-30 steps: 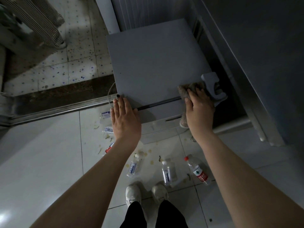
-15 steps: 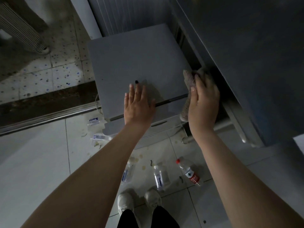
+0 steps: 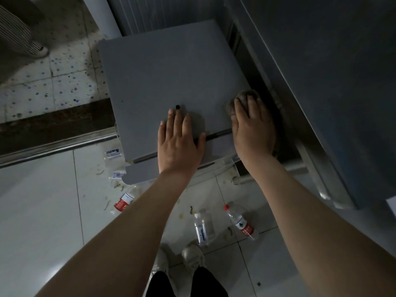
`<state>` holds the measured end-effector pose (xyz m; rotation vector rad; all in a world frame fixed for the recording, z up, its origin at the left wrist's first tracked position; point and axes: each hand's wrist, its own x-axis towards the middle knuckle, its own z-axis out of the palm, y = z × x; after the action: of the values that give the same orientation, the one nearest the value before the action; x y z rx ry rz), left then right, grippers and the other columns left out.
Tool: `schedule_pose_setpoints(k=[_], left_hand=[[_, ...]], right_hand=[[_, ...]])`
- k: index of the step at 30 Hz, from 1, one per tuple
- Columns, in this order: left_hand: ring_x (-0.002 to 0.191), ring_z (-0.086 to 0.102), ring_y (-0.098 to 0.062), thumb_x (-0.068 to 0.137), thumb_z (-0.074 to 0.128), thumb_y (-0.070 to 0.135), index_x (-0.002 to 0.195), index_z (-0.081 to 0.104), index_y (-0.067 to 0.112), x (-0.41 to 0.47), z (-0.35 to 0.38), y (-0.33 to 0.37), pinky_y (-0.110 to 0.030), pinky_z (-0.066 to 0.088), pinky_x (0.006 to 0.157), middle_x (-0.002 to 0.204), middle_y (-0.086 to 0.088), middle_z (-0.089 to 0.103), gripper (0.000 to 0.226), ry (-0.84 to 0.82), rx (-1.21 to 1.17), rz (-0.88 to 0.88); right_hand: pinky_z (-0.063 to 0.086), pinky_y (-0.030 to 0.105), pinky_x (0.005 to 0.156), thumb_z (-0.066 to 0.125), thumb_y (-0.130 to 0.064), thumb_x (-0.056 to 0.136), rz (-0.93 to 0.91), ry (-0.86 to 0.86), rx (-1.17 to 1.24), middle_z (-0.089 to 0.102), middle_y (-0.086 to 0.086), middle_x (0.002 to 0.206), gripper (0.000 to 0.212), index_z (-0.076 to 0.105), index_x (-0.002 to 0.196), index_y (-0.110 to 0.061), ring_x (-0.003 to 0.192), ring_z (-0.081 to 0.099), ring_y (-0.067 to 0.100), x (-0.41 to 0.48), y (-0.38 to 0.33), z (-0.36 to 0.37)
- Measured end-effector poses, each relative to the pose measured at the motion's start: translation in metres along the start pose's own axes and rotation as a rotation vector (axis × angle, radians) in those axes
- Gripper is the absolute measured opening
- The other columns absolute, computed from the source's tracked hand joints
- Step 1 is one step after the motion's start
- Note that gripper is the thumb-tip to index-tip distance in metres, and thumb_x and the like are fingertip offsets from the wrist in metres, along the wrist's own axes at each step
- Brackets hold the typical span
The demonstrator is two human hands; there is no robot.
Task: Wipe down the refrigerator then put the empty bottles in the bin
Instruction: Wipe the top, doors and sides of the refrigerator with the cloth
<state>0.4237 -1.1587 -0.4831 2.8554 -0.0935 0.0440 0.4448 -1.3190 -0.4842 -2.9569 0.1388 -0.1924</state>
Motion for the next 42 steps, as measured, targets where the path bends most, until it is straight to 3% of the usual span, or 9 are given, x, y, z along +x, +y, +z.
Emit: schedule_pose_setpoints(k=[6,12,17,22,27,33,37,42], left_hand=[[0.145,0.007,-0.022,0.095,0.034,0.047,0.144,0.026,0.008,0.000,0.002,0.000,-0.032,-0.003,0.114,0.154,-0.011,0.020,0.063,0.039,0.015,0.014],[0.143,0.016,-0.025,0.092,0.031,0.049,0.140,0.034,0.006,-0.003,0.002,-0.001,-0.035,0.003,0.115,0.151,-0.015,0.029,0.065,0.030,0.046,0.004],[0.141,0.023,-0.028,0.092,0.037,0.047,0.138,0.038,0.005,0.000,0.004,-0.001,-0.037,0.009,0.114,0.147,-0.017,0.034,0.062,0.047,0.051,0.009],[0.140,0.026,-0.028,0.093,0.038,0.046,0.136,0.041,0.004,0.002,0.007,-0.001,-0.038,0.012,0.114,0.146,-0.017,0.037,0.060,0.065,0.067,0.017],[0.139,0.028,-0.029,0.092,0.036,0.046,0.134,0.044,0.005,0.004,0.007,-0.001,-0.039,0.013,0.113,0.144,-0.018,0.039,0.060,0.074,0.092,0.023],[0.139,0.028,-0.029,0.092,0.035,0.048,0.134,0.045,0.005,0.002,0.006,-0.003,-0.040,0.015,0.113,0.145,-0.017,0.039,0.061,0.055,0.087,0.032],[0.141,0.024,-0.028,0.092,0.033,0.049,0.135,0.042,0.006,0.001,0.005,-0.005,-0.038,0.011,0.114,0.147,-0.016,0.035,0.062,0.035,0.077,0.032],[0.143,0.015,-0.026,0.092,0.030,0.050,0.140,0.036,0.007,0.006,0.003,-0.002,-0.037,0.004,0.115,0.151,-0.014,0.027,0.064,0.017,0.058,0.032]], right_hand=[[0.015,0.044,0.114,0.027,-0.030,0.102,-0.032,-0.110,-0.043,0.027,0.015,0.151,0.045,0.031,0.145,-0.019,0.140,0.022,0.032,0.044,-0.008,-0.002],[0.015,0.041,0.113,0.023,-0.037,0.101,-0.090,-0.225,-0.086,0.021,0.013,0.154,0.051,0.018,0.149,-0.020,0.141,0.017,0.030,0.021,-0.011,-0.014],[0.015,0.044,0.113,0.026,-0.035,0.101,-0.124,-0.199,-0.096,0.025,0.014,0.153,0.049,0.023,0.148,-0.022,0.141,0.020,0.033,0.032,-0.009,-0.008],[0.030,0.051,0.105,0.025,-0.034,0.097,-0.101,-0.097,-0.101,0.038,0.020,0.145,0.049,0.037,0.142,-0.018,0.134,0.032,0.041,0.056,-0.014,0.007],[0.023,0.049,0.109,0.027,-0.032,0.100,-0.061,-0.135,-0.082,0.026,0.020,0.151,0.049,0.026,0.147,-0.019,0.139,0.022,0.039,0.079,-0.023,0.012],[0.036,0.048,0.101,0.026,-0.035,0.093,-0.151,-0.074,-0.026,0.047,0.024,0.136,0.051,0.047,0.136,-0.014,0.126,0.044,0.040,0.038,-0.023,0.006],[0.027,0.047,0.108,0.031,-0.033,0.097,-0.163,-0.116,-0.044,0.041,0.021,0.143,0.047,0.041,0.140,-0.016,0.133,0.036,0.037,0.019,-0.026,0.004],[0.029,0.049,0.105,0.025,-0.035,0.094,-0.106,-0.085,-0.040,0.040,0.020,0.143,0.051,0.043,0.139,-0.020,0.134,0.033,0.039,0.046,-0.032,0.009]])
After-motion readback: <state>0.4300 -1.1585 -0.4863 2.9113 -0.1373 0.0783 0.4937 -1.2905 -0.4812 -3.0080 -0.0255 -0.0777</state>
